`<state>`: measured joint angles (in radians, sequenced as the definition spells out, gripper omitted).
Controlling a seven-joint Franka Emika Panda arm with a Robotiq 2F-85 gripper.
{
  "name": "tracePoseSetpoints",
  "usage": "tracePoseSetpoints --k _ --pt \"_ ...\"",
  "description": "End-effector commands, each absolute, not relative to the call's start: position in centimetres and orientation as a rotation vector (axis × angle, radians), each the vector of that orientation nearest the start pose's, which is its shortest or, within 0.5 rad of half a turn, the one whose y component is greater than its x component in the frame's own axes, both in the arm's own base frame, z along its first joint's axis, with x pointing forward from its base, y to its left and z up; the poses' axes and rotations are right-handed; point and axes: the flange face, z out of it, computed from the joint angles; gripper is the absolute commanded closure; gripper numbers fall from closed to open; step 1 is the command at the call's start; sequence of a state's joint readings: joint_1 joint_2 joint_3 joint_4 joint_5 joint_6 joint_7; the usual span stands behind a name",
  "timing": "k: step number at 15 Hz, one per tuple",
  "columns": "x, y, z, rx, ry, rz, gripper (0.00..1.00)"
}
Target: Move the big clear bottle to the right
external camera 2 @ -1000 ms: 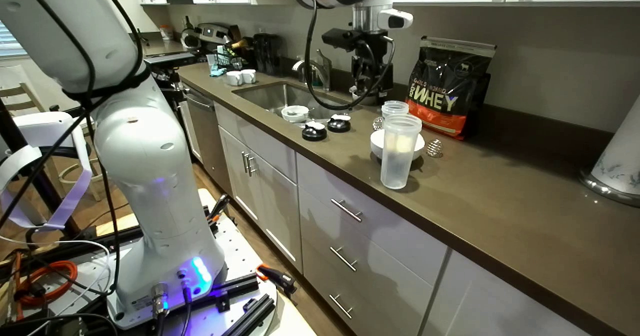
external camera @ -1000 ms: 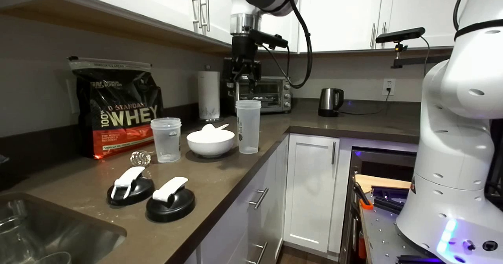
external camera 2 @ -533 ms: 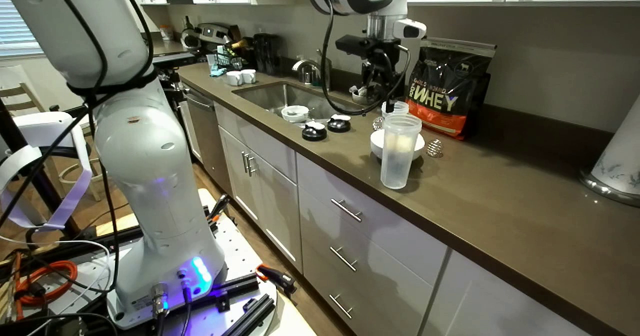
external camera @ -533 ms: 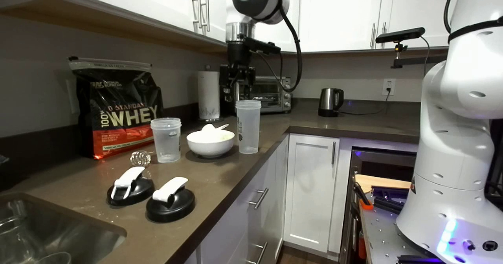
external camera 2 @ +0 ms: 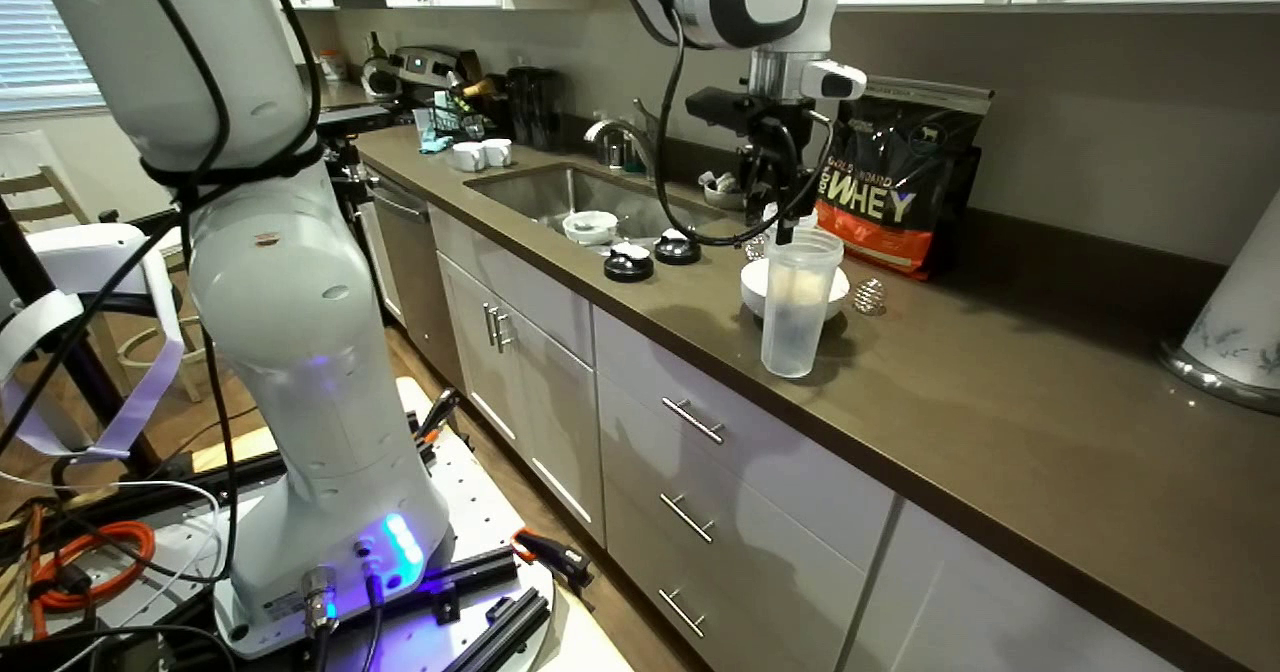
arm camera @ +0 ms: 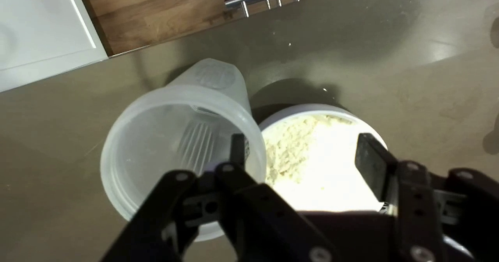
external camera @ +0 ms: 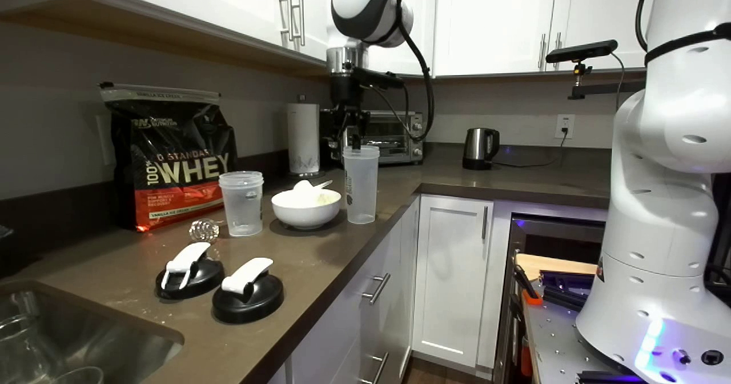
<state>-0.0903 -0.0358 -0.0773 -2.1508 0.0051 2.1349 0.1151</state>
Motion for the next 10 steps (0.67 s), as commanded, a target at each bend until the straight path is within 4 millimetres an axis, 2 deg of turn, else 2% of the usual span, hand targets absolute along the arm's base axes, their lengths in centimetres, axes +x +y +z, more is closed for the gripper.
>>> tracePoseSetpoints --k 1,3,6,7,8,10 --pt "53.1 -9.6 41.3 -3.09 0.435 -0.016 0.57" --pt "53.1 -9.8 40.9 -3.09 0.445 -0.005 0.7" --pt "53.1 -10.3 40.6 -3.091 0.462 0.005 0.82" --pt "53.1 -10.6 40.5 -3.094 0.469 0.005 0.93" --pt "53.1 -10.8 40.4 -3.095 0.476 0.007 0.99" --pt "53.1 -11.5 40.5 -3.098 0.493 0.002 1.0"
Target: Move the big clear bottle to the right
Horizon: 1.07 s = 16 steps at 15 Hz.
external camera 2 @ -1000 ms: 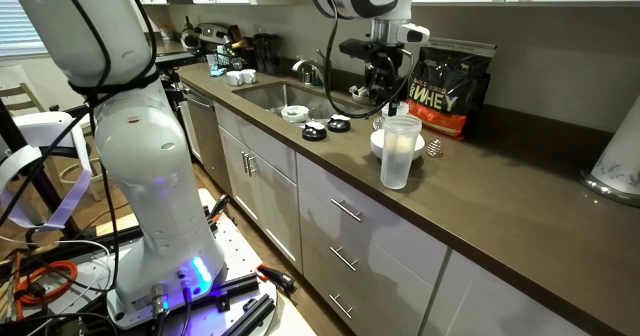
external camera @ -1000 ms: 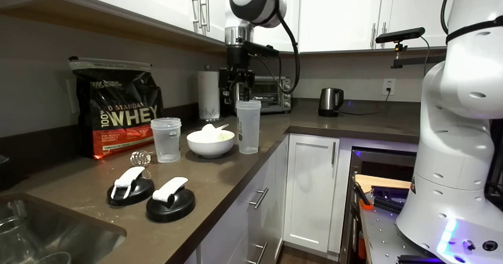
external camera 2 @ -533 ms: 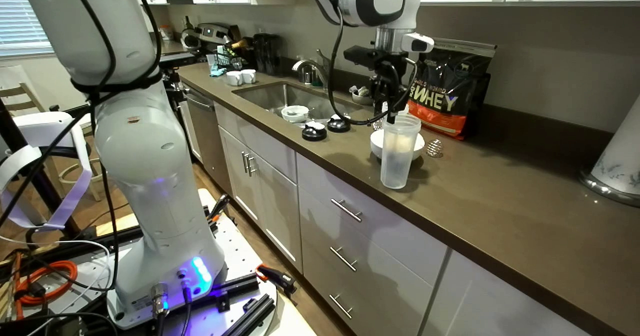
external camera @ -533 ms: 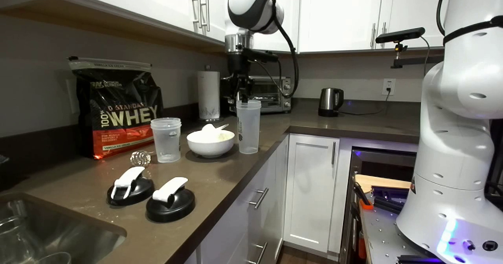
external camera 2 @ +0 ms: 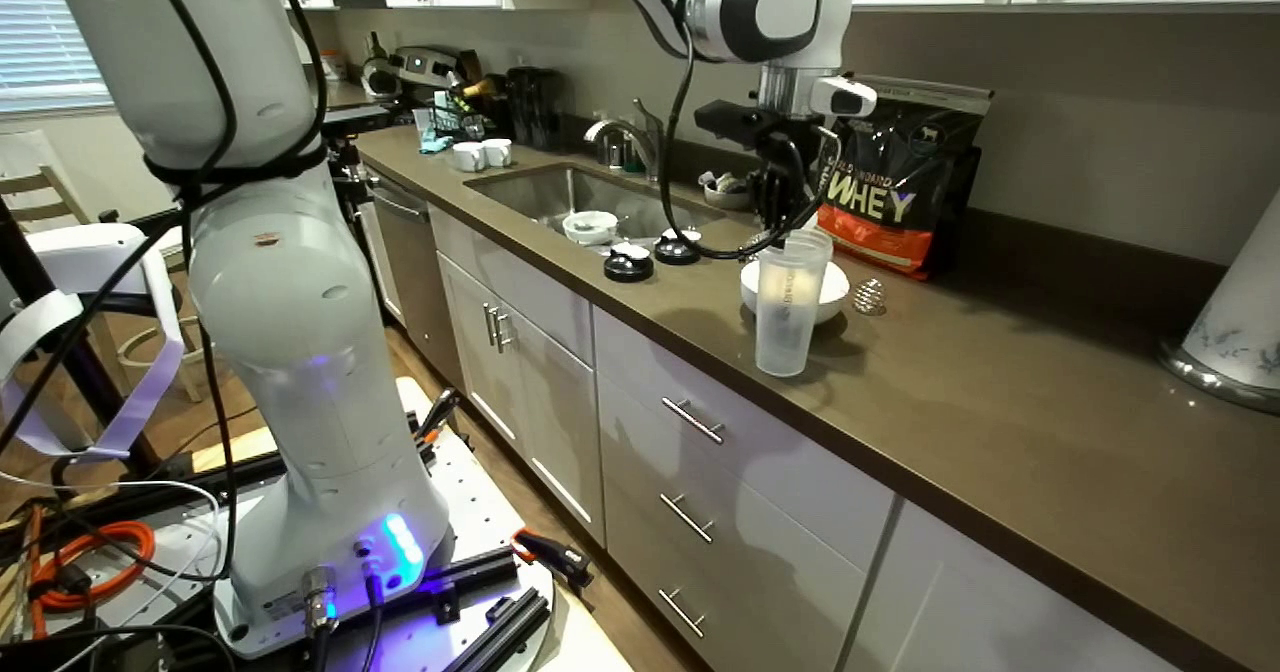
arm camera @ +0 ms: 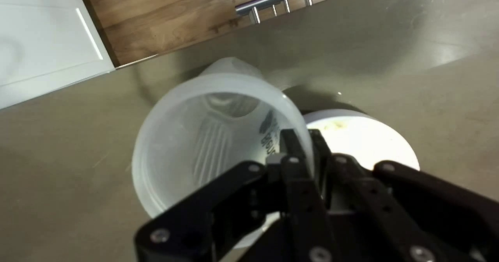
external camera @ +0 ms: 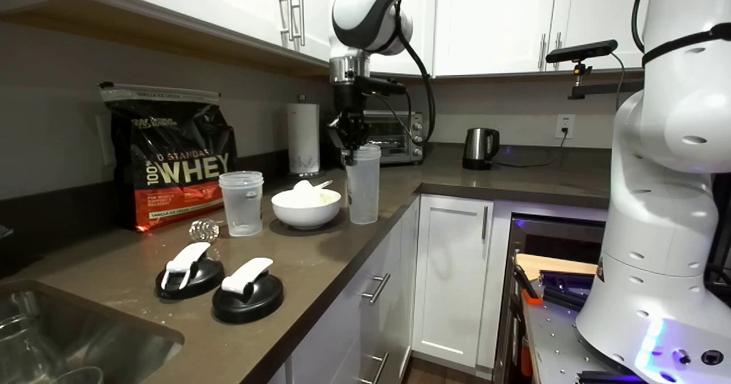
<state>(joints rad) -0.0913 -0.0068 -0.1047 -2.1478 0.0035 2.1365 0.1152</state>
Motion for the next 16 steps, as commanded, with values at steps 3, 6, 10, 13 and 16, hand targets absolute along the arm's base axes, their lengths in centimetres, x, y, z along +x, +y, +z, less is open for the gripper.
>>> tracePoseSetpoints --k 3,6,10,13,16 --pt "53.5 -13.3 41.0 -3.098 0.542 -0.022 0.98" --pt "53.9 -15.4 41.7 -3.088 0.616 -0.058 0.98" --pt "54.2 -18.2 42.2 -3.079 0.717 -0.115 0.98" --pt "54.4 -19.4 42.4 -3.096 0.766 -0.16 0.98" --pt "54.6 -20.0 42.6 -3.122 0.799 -0.19 0.98"
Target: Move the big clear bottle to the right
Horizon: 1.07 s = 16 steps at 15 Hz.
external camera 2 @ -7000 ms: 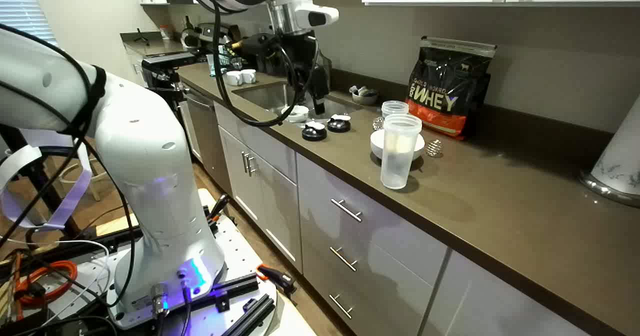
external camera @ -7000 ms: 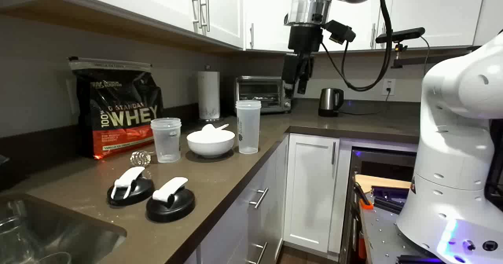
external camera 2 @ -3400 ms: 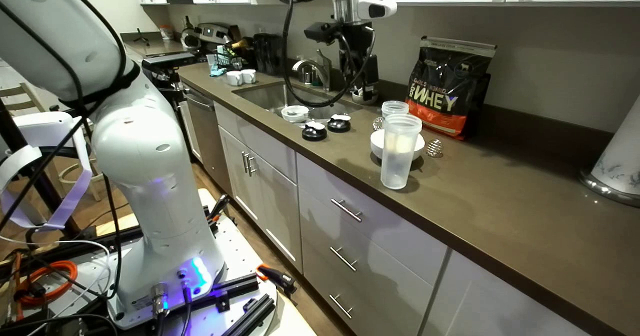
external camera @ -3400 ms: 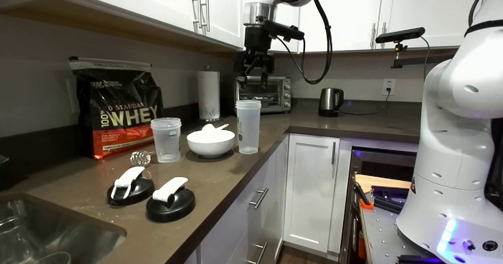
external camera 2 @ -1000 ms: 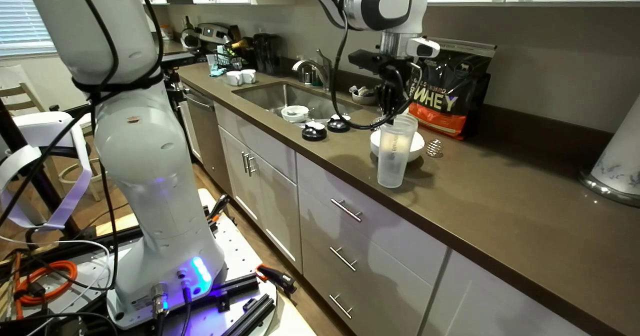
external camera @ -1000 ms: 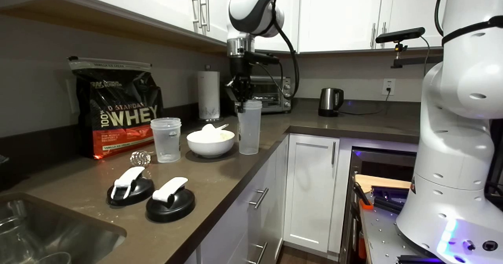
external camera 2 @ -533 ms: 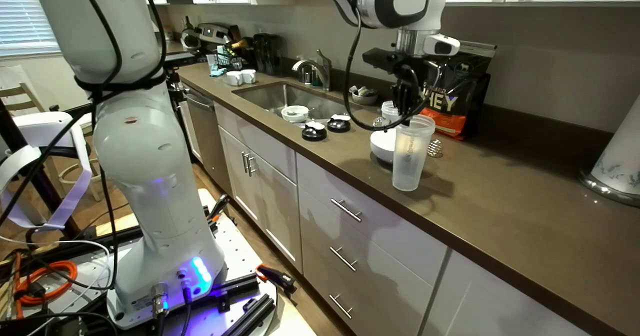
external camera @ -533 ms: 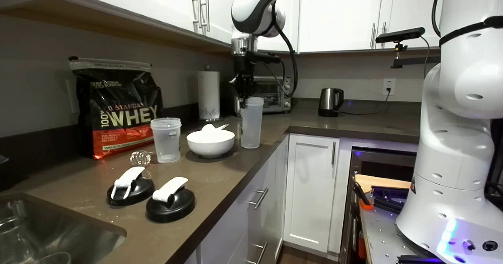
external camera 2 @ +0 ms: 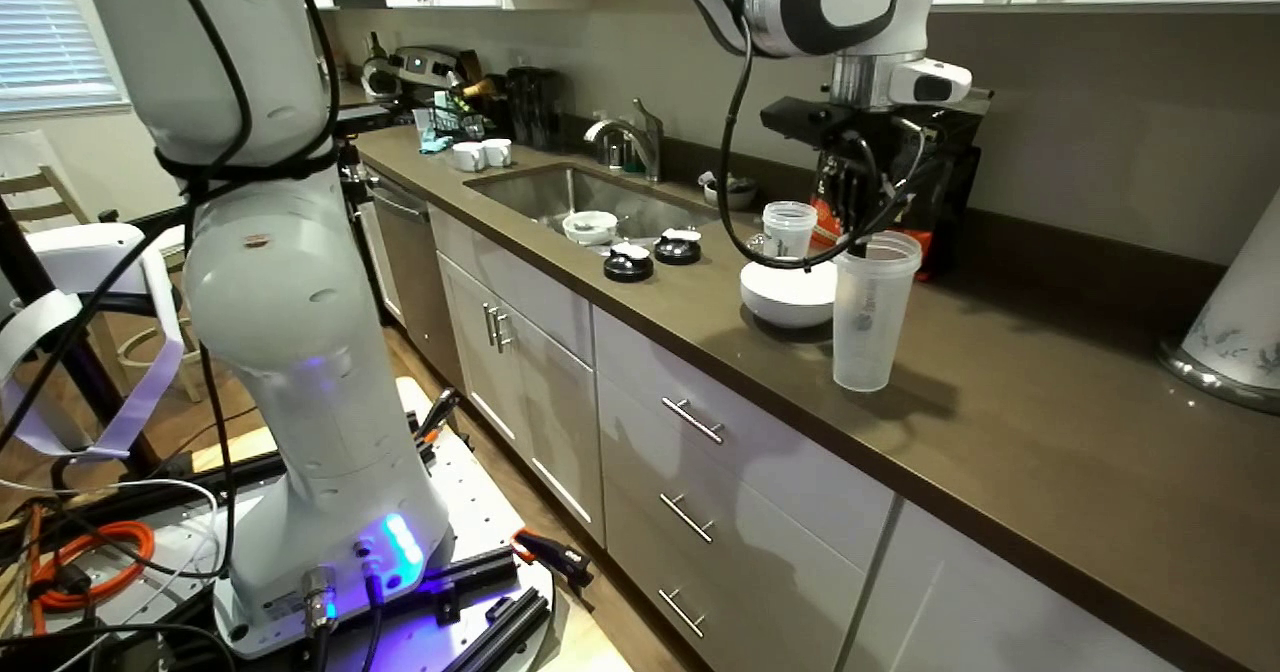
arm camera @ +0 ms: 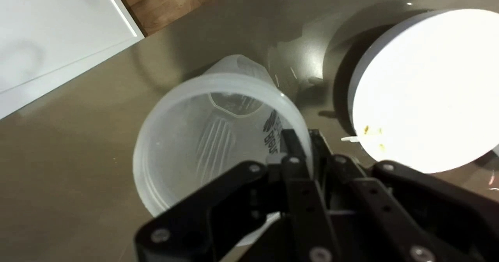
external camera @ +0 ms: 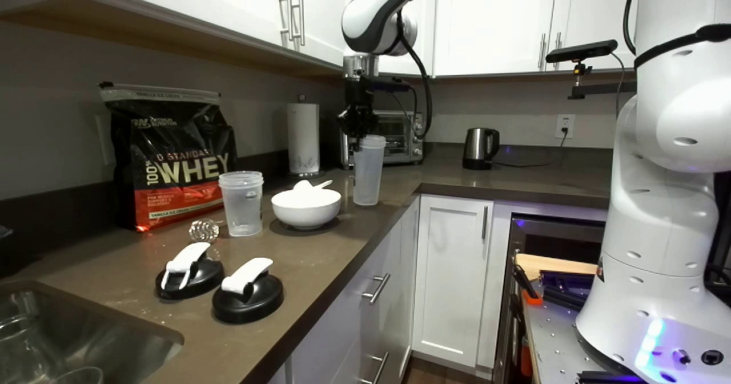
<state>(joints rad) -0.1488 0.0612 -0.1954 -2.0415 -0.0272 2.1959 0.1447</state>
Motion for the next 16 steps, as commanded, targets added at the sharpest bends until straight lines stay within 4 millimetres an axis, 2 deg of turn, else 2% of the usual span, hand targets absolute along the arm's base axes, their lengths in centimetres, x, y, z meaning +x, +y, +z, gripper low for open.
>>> tracePoseSetpoints --k 1,9,16 --pt "54.56 -20.06 42.68 -3.134 0.809 -0.199 0.98" --pt "54.48 -20.34 43.01 -3.191 0.894 -0.178 0.98" --pt "54.38 -20.27 42.57 -3.187 0.893 -0.126 0.98"
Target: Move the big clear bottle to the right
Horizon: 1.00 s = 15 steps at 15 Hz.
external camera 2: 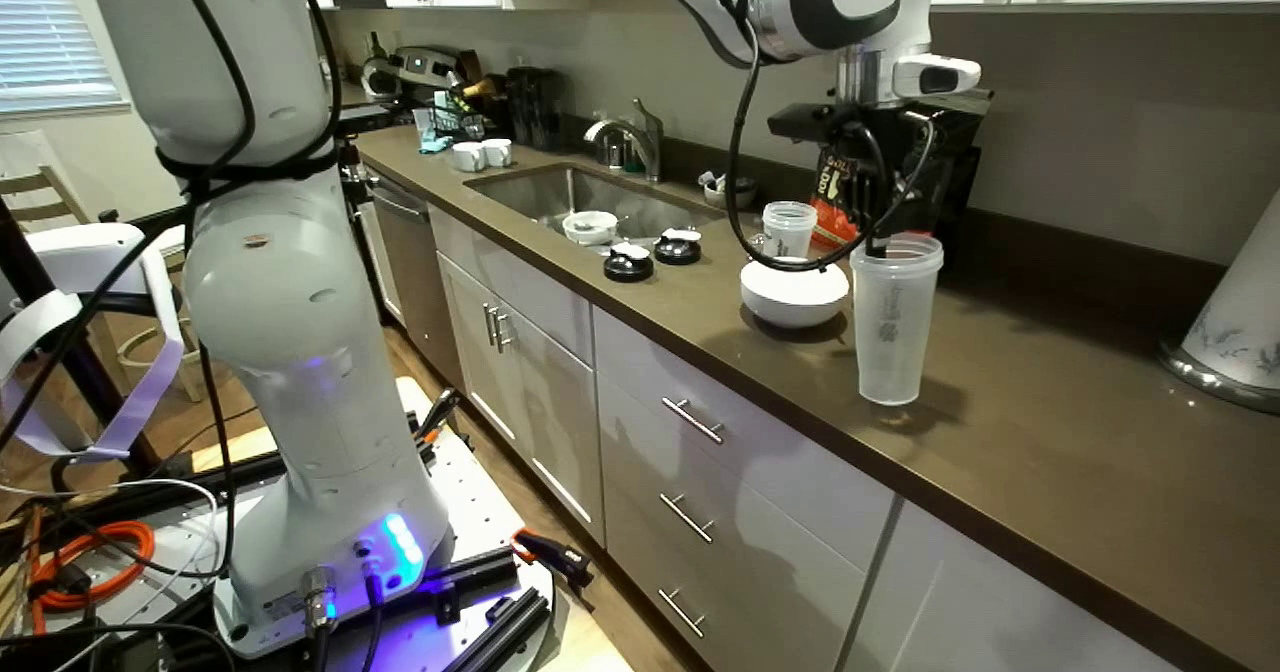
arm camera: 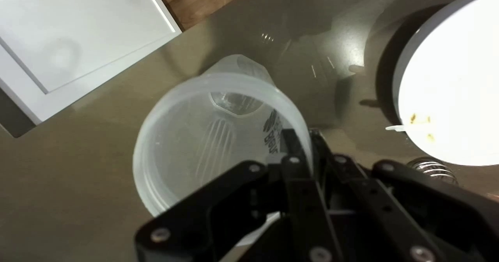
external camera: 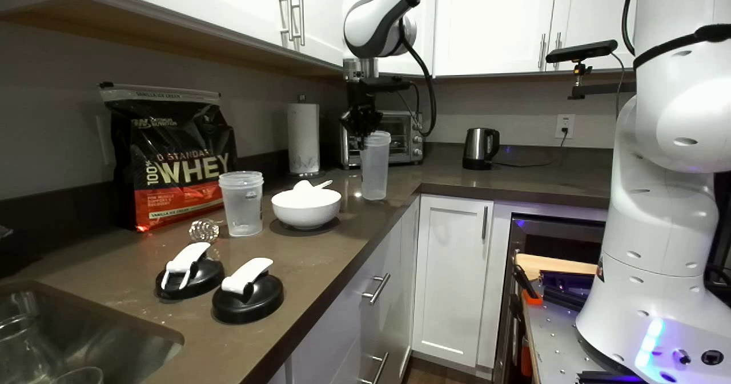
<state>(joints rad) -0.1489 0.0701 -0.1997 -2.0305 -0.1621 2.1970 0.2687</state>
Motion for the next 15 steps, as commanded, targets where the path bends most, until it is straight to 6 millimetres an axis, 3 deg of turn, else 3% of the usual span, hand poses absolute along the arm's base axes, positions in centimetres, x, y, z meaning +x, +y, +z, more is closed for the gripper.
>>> tracePoseSetpoints --k 1,2,3,11,12,15 --pt "54.4 -20.2 42.5 -3.182 0.9 -0.124 0.98" --pt "54.4 -20.2 42.5 -3.179 0.906 -0.121 0.98" --pt "54.0 -20.1 42.1 -3.177 0.862 -0.141 0.91" --pt "54.0 -20.1 42.0 -3.174 0.873 -0.138 0.91" --pt "54.0 -20.1 42.0 -3.174 0.874 -0.138 0.98" --pt "55.5 -20.5 42.0 -3.161 0.873 -0.108 0.98"
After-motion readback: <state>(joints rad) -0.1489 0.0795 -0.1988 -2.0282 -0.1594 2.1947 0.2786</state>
